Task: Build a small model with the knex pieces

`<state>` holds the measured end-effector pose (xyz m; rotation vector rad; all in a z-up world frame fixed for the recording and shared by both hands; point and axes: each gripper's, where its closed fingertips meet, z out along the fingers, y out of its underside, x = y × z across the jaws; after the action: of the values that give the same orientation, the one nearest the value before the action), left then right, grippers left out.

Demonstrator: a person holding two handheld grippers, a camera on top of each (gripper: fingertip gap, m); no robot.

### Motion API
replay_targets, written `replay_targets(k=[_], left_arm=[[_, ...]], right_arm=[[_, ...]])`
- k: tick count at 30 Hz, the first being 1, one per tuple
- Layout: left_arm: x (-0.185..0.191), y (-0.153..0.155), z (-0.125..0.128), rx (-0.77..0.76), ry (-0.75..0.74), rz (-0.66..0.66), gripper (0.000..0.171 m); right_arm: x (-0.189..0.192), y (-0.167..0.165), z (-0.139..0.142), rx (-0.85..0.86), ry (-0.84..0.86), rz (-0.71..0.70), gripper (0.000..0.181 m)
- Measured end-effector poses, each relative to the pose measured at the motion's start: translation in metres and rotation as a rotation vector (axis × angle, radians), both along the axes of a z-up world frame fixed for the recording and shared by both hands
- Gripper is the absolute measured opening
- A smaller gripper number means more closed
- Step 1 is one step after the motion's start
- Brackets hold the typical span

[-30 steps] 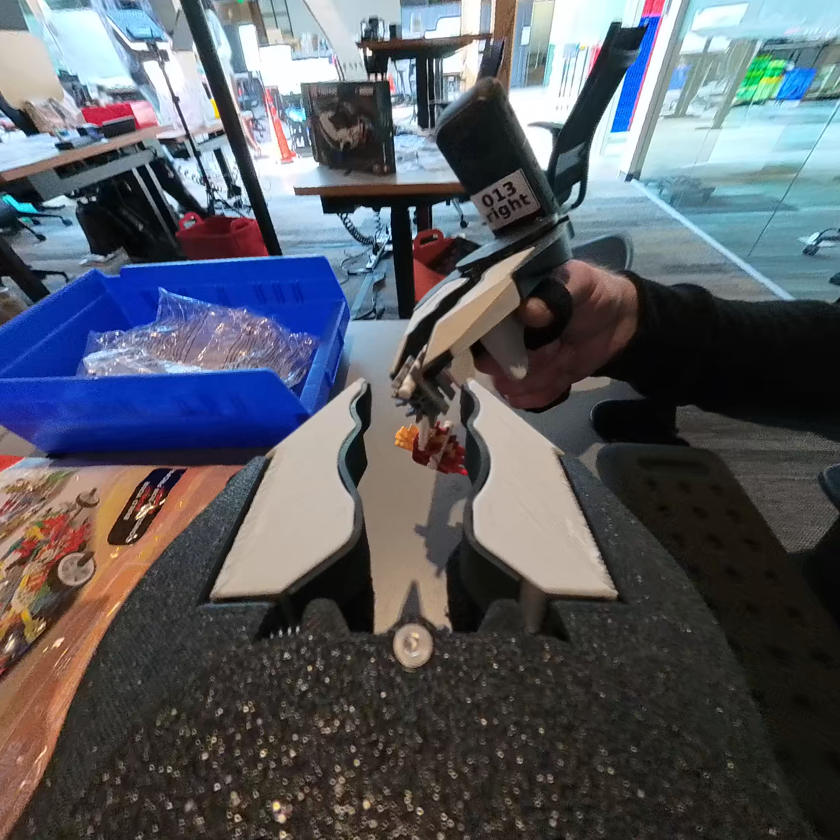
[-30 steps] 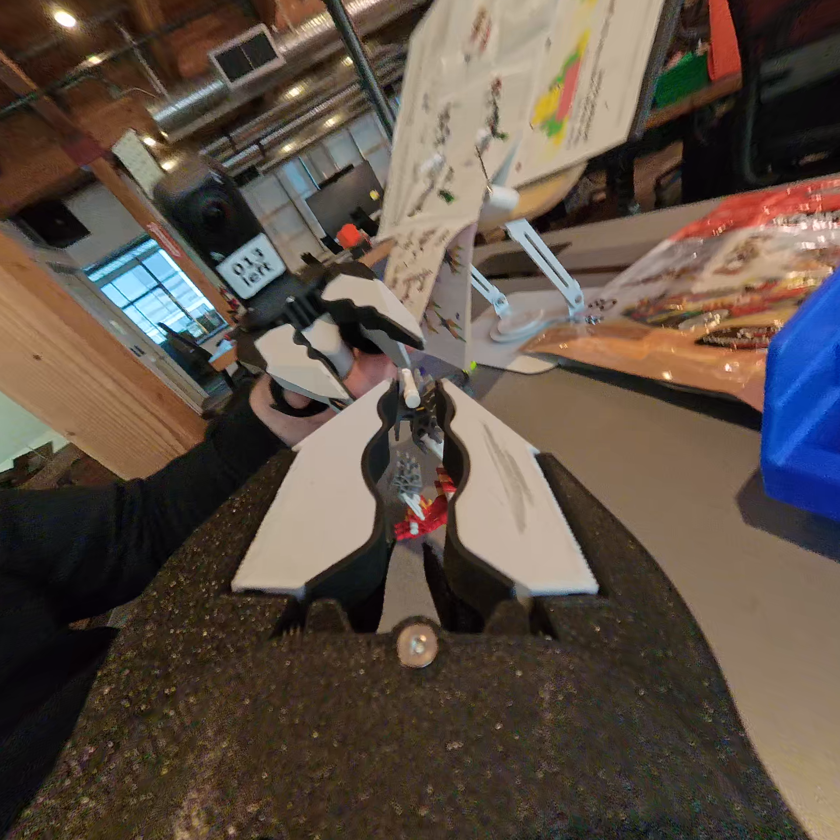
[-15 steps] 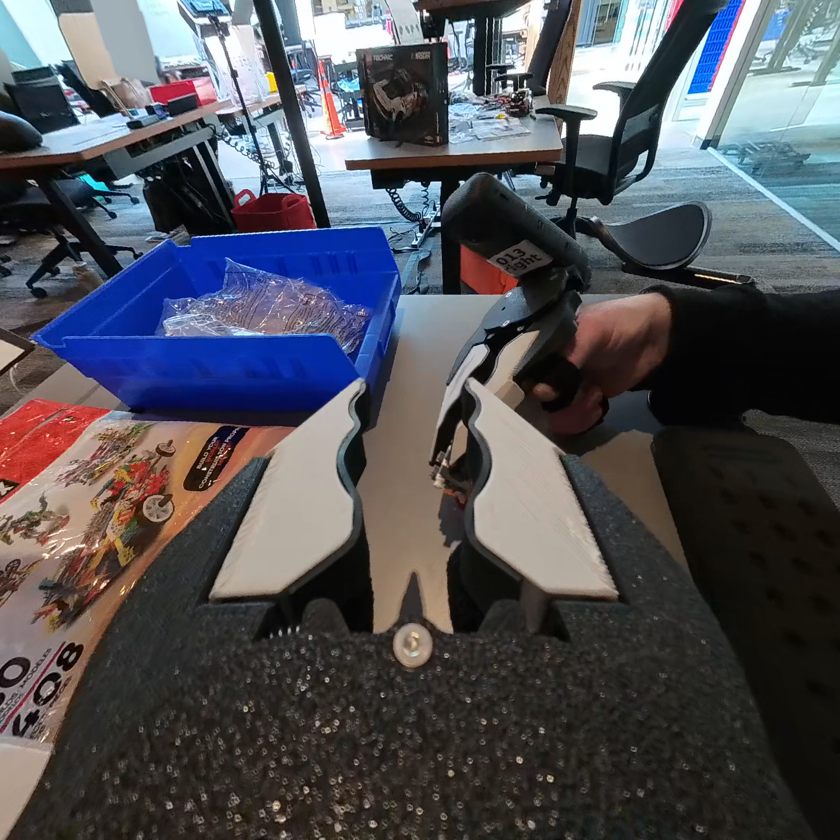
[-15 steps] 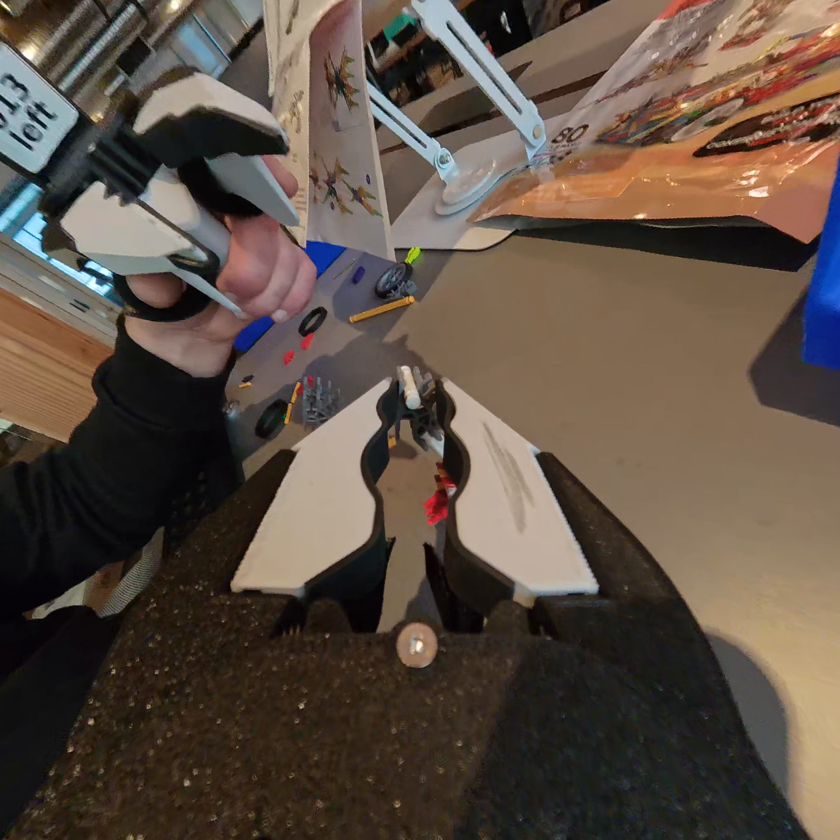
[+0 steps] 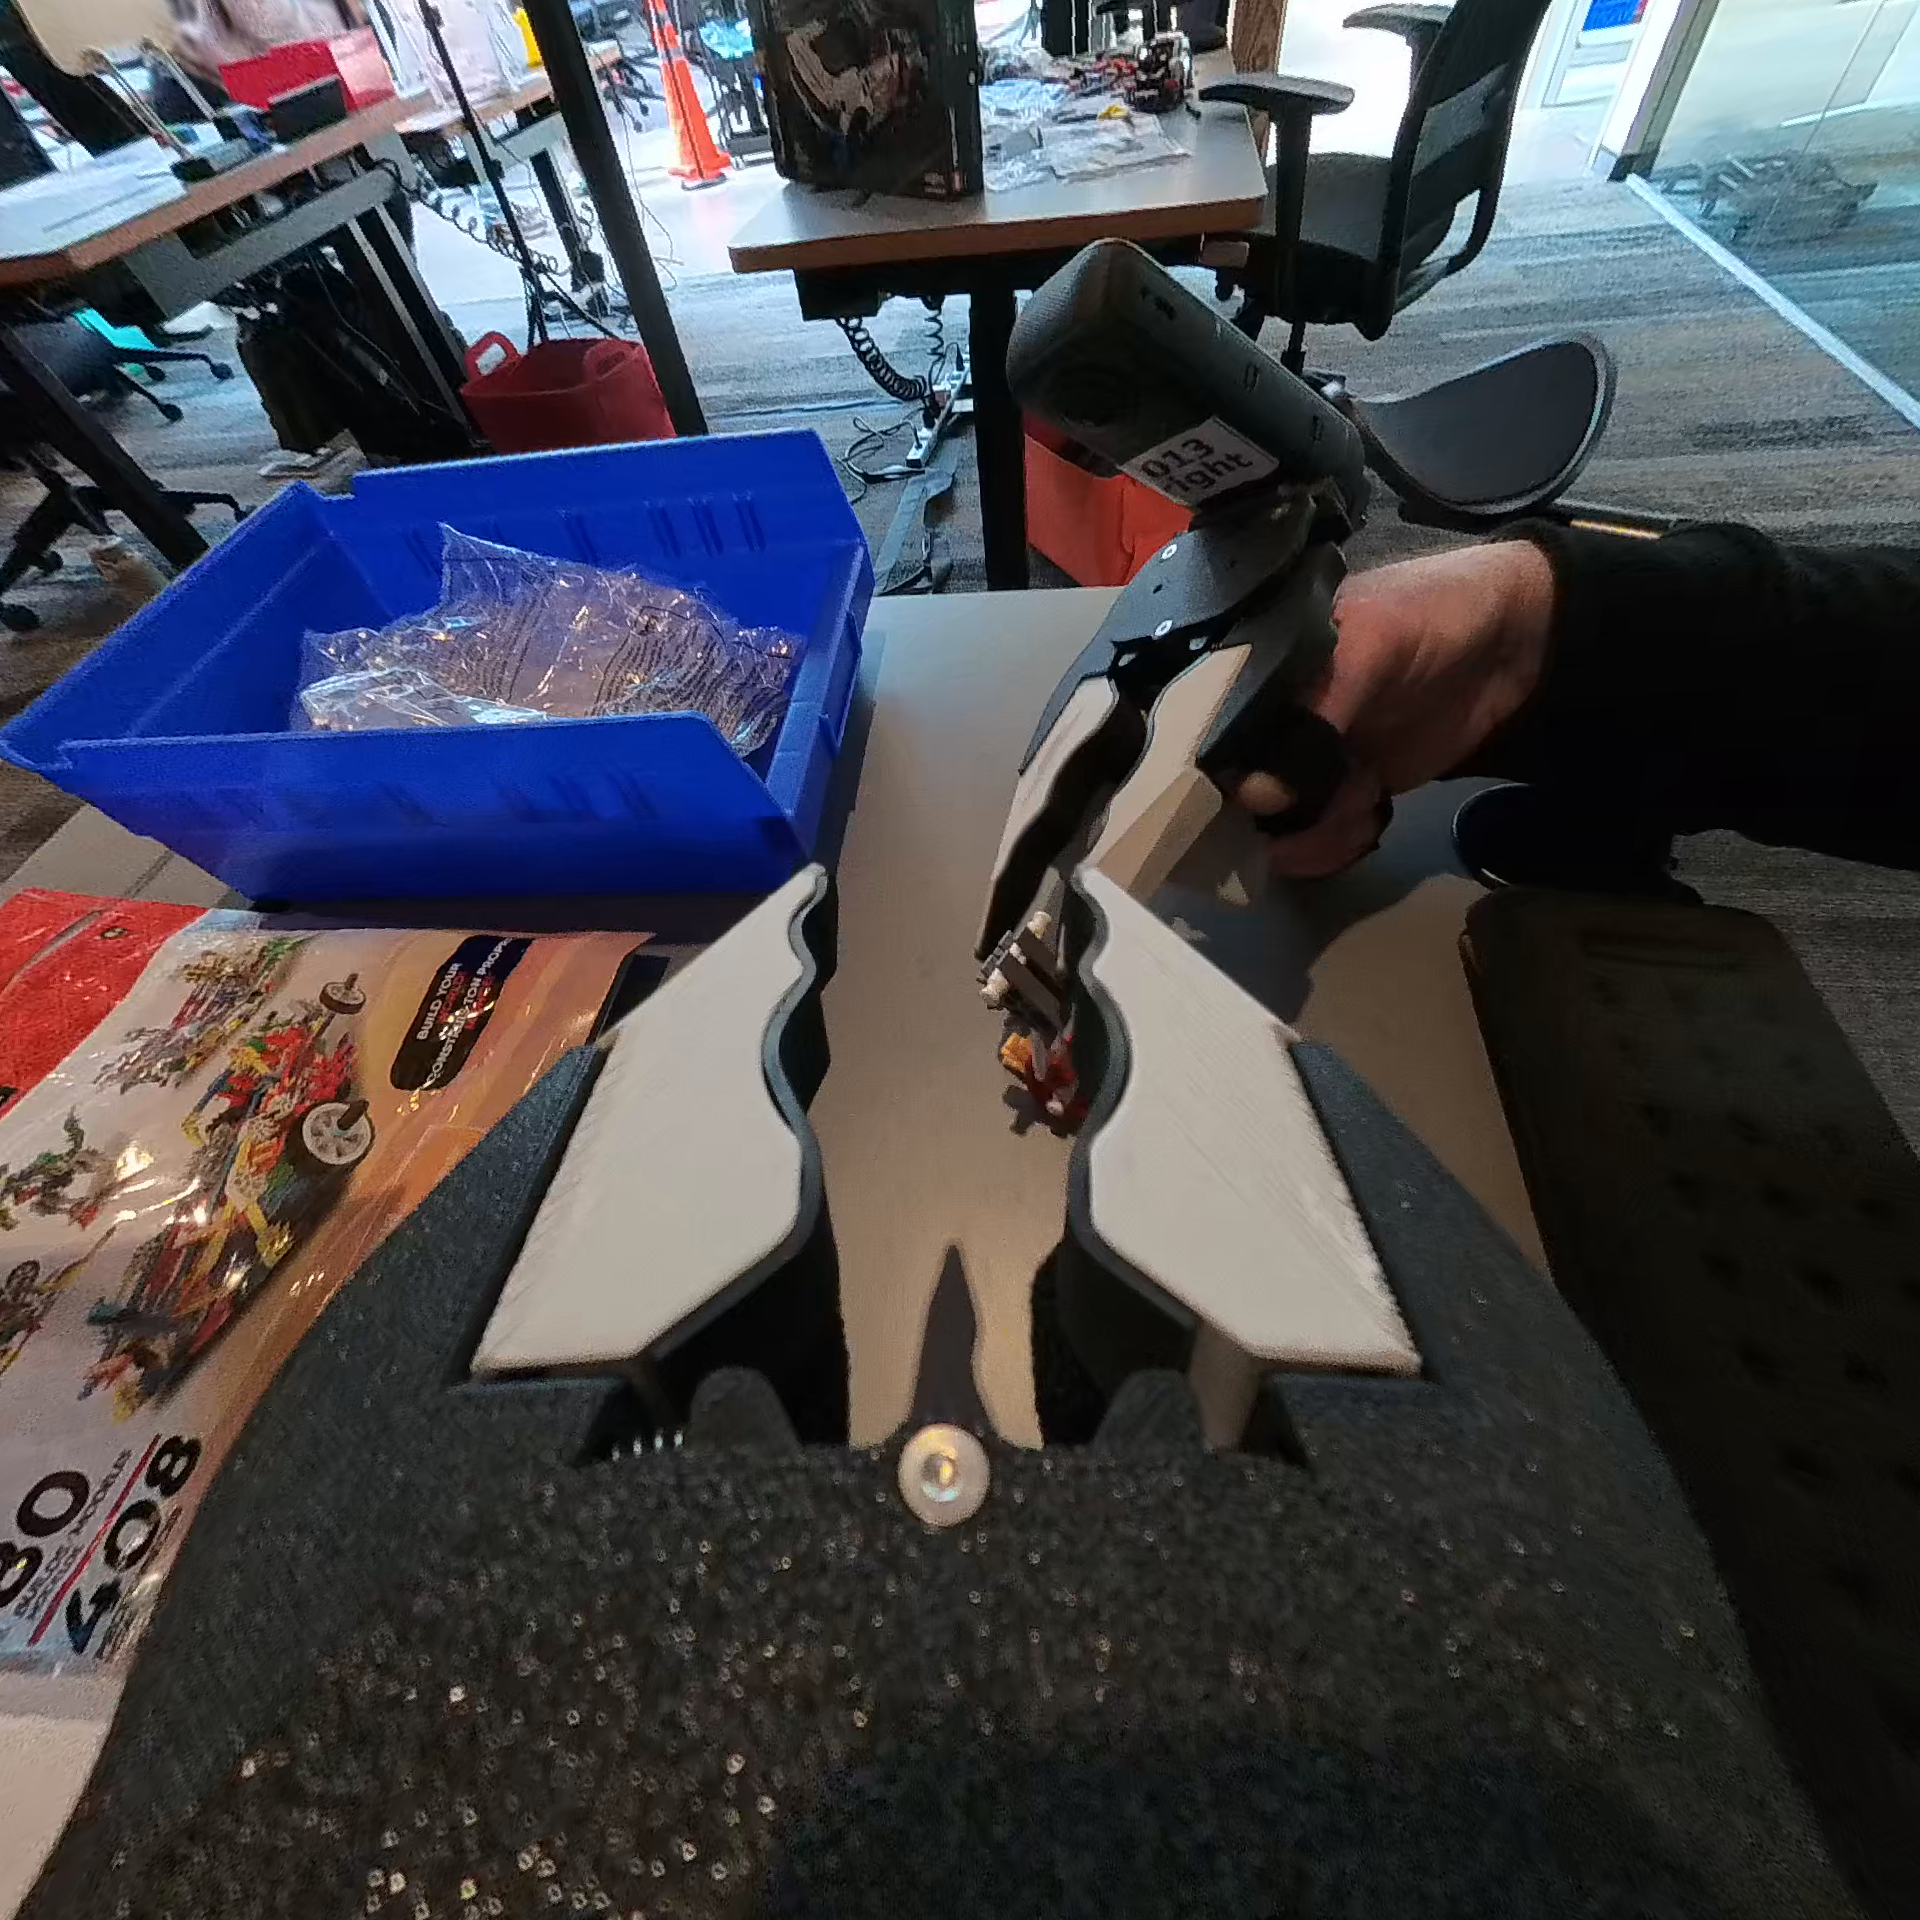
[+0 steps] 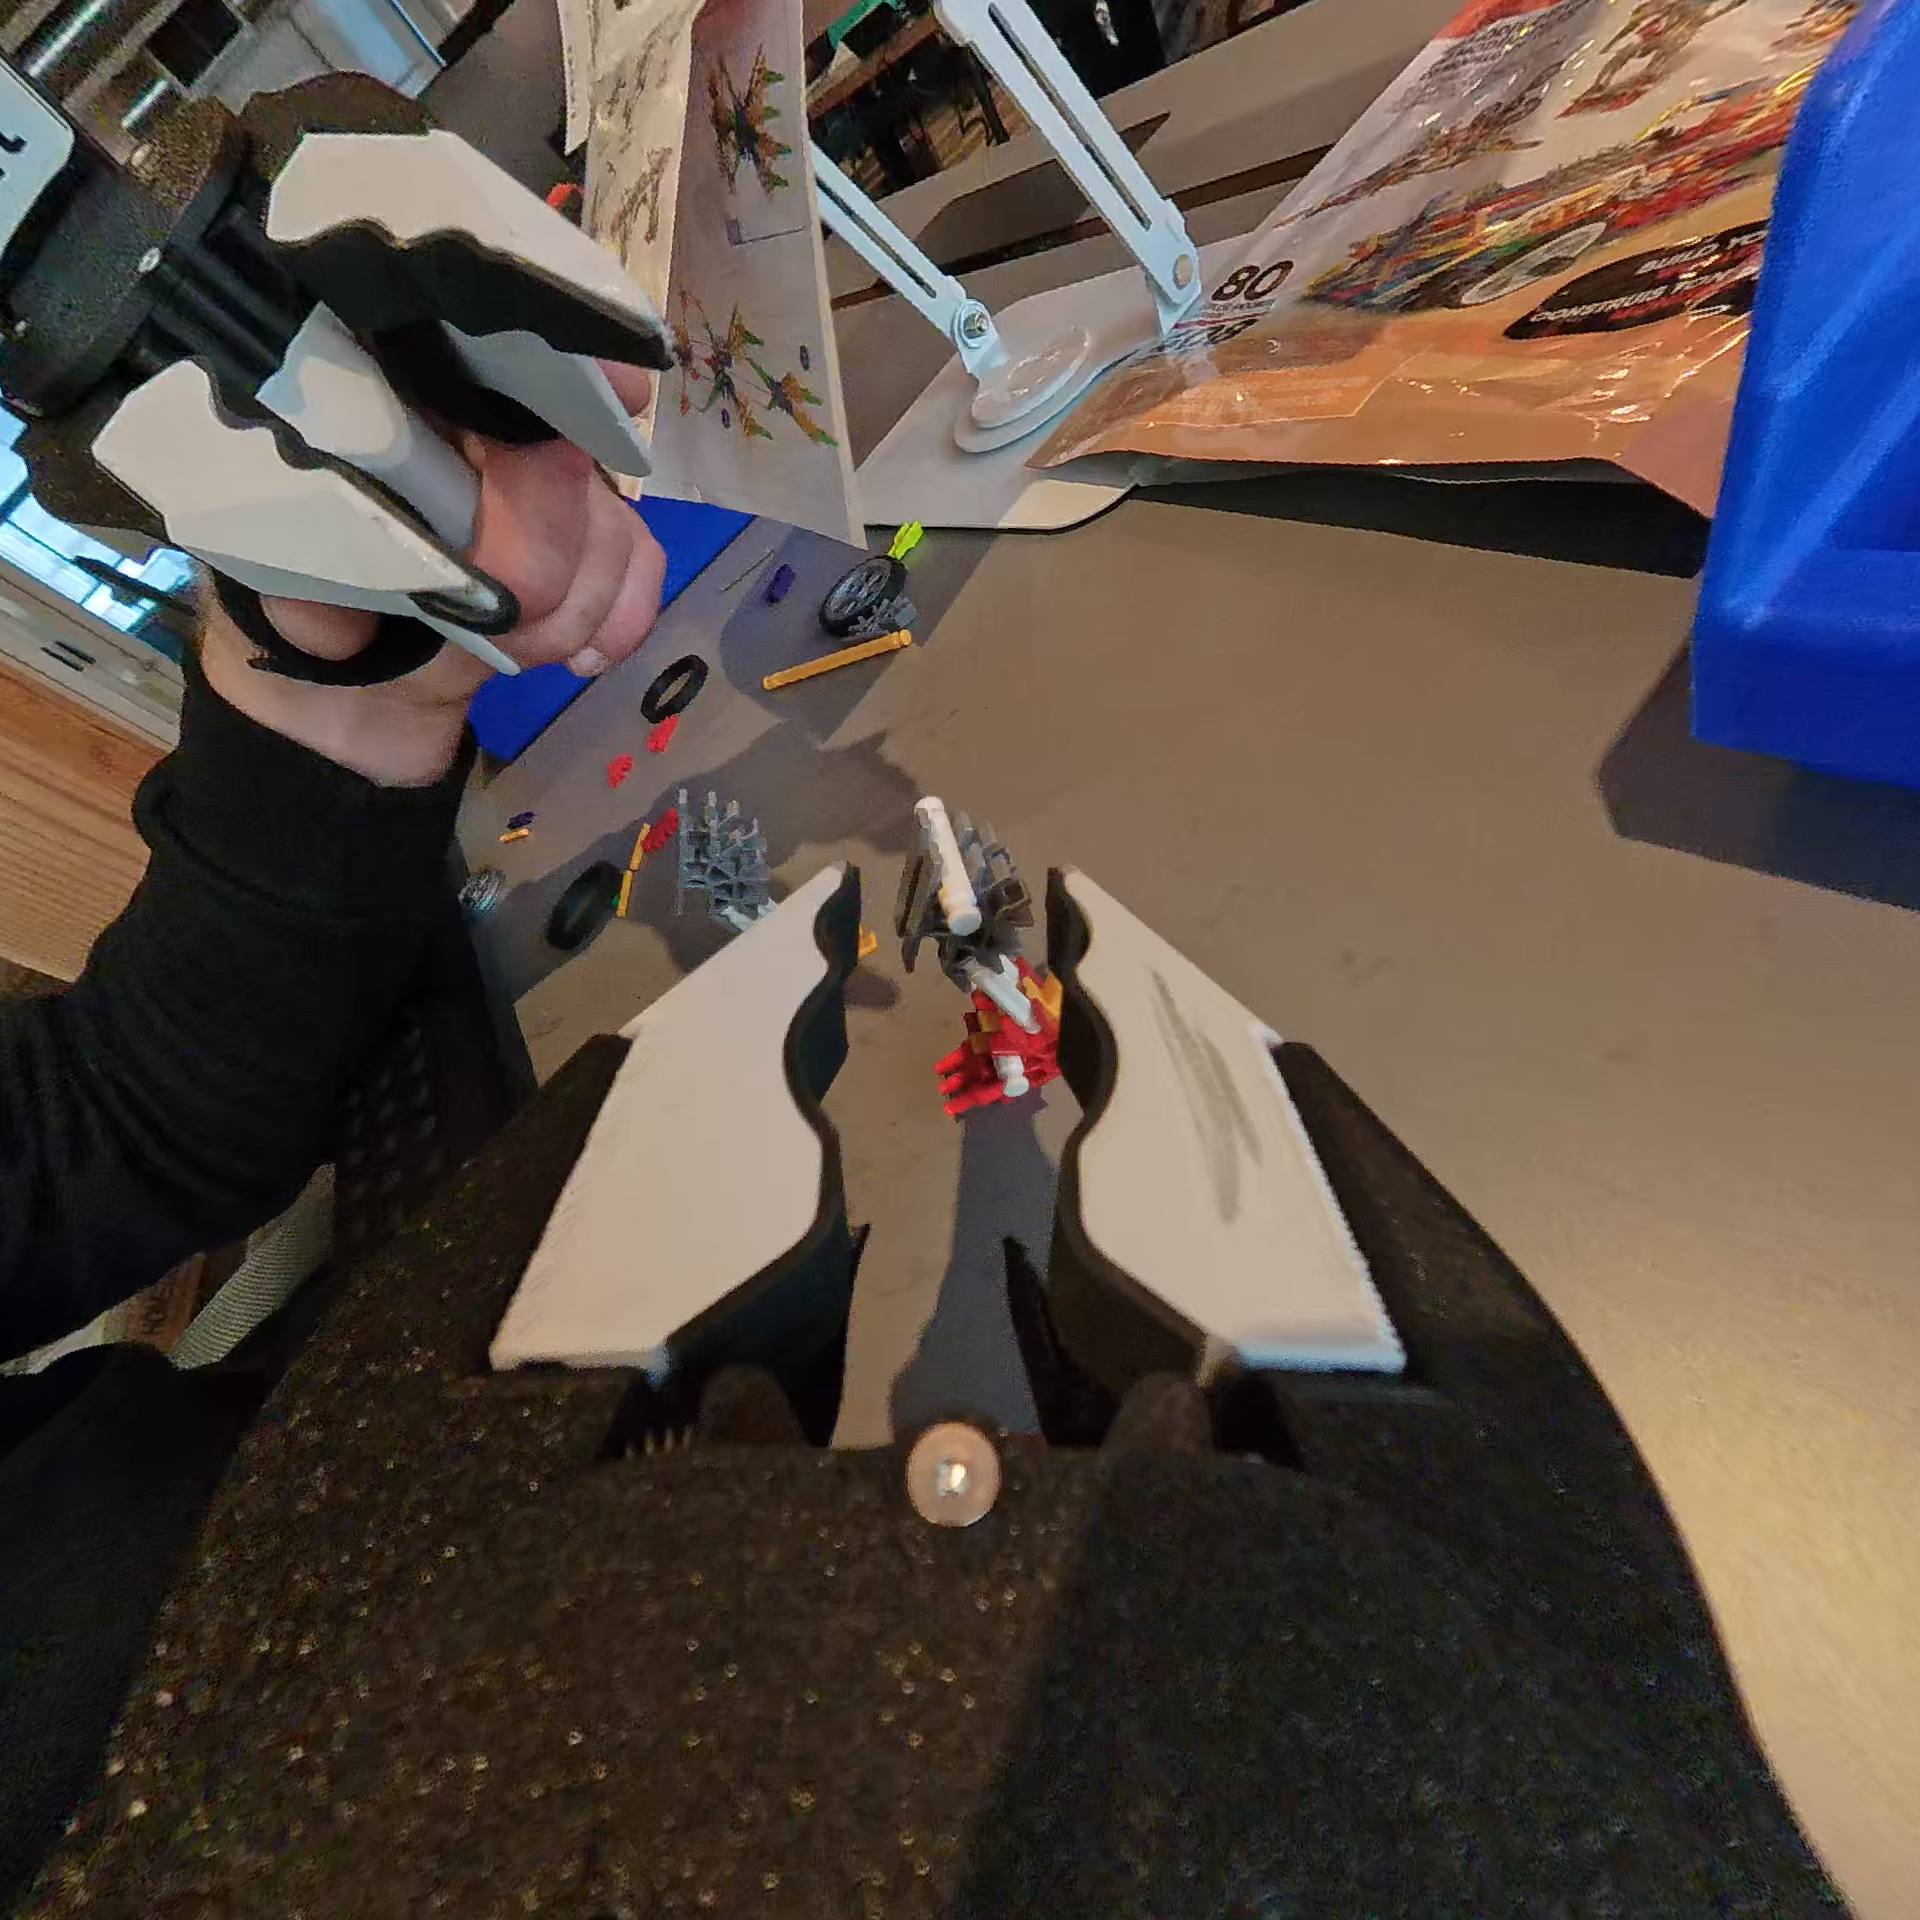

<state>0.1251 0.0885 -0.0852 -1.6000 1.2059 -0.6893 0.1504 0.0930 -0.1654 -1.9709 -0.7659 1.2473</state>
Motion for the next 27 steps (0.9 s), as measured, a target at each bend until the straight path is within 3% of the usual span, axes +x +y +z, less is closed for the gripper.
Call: replay_targets(k=[4, 7, 12, 18, 22, 27], left_arm=[[-0.010, -0.009, -0.001, -0.009, 0.055, -0.018, 0.043], [-0.016, -0.023, -0.009, -0.036, 0.134, -0.071, 0.043], [-0.033, -0.041, -0.044, -0.090, 0.359, -0.119, 0.043], [-0.039, -0.046, -0.060, -0.074, 0.445, -0.141, 0.043], [-0.042, -0.049, -0.051, -0.013, 0.464, -0.156, 0.042], [-0.054, -0.051, -0.048, 0.007, 0.507, -0.166, 0.042]], right_arm=[[0.013, 0.005, 0.013, 0.069, -0.013, -0.060, 0.043], [0.019, -0.007, 0.037, 0.180, -0.008, -0.064, 0.043], [-0.009, -0.051, 0.047, 0.308, -0.086, 0.073, 0.040], [-0.036, -0.075, 0.032, 0.328, -0.170, 0.153, 0.040], [-0.032, -0.096, 0.014, 0.343, -0.290, 0.237, 0.038], [-0.022, -0.100, 0.011, 0.349, -0.357, 0.210, 0.038]])
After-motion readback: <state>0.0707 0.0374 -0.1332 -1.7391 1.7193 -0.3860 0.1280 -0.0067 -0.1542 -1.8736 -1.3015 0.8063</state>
